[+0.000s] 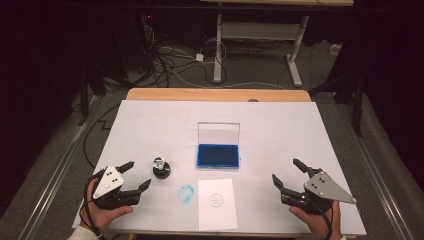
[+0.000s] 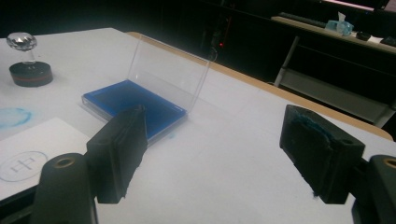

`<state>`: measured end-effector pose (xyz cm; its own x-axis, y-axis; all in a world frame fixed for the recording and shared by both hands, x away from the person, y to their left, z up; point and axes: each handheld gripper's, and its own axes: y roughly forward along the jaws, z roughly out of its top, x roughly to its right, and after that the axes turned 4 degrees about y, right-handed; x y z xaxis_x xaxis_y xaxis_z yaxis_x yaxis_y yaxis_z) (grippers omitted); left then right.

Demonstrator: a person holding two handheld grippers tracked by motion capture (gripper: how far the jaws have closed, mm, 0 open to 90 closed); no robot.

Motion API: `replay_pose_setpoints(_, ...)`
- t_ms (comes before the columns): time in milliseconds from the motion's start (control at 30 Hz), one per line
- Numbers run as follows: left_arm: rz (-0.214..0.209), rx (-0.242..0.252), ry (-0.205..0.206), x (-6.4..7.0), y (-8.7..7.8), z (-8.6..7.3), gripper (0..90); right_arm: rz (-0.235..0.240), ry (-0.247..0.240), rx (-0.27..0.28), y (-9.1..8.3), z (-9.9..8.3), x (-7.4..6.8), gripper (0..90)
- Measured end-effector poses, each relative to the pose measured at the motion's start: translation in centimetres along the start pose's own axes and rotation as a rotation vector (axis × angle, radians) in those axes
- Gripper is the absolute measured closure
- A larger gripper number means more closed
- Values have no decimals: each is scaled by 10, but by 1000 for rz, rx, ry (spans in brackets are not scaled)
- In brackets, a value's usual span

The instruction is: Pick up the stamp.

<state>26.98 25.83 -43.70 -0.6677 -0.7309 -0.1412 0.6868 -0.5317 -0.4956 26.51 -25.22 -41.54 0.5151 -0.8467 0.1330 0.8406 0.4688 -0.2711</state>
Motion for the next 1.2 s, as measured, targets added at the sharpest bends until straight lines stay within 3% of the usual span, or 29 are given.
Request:
replay_pose_setpoints(33,-3,-23,46,-5,-1,1,224,3,-1,0,1,0,1,231)
replay_pose_setpoints(433,-23,-62,38,-12,-4,4,234,36,-24,-50,11,-5,0,231)
replay_pose_setpoints(633,-49,-157,49,-21,1,16,220,41,-31,-68,14,-6,-2,231)
replay_pose_setpoints(767,-72,-223,70,-24,9,29,220,44,-32,-80,16,-7,-2,231)
replay_pose_setpoints(833,-75,-257,100,-24,18,38,220,42,-30,-86,16,-8,-2,231)
replay_pose_setpoints(900,-78,-264,98,-25,21,40,228,48,-32,-89,17,-8,-2,233)
replay_pose_setpoints(1033,-124,-320,89,-32,38,47,249,50,-40,-89,17,-9,-3,238)
replay_pose_setpoints(1200,-129,-357,87,-35,57,50,234,49,-38,-98,18,-10,-1,238)
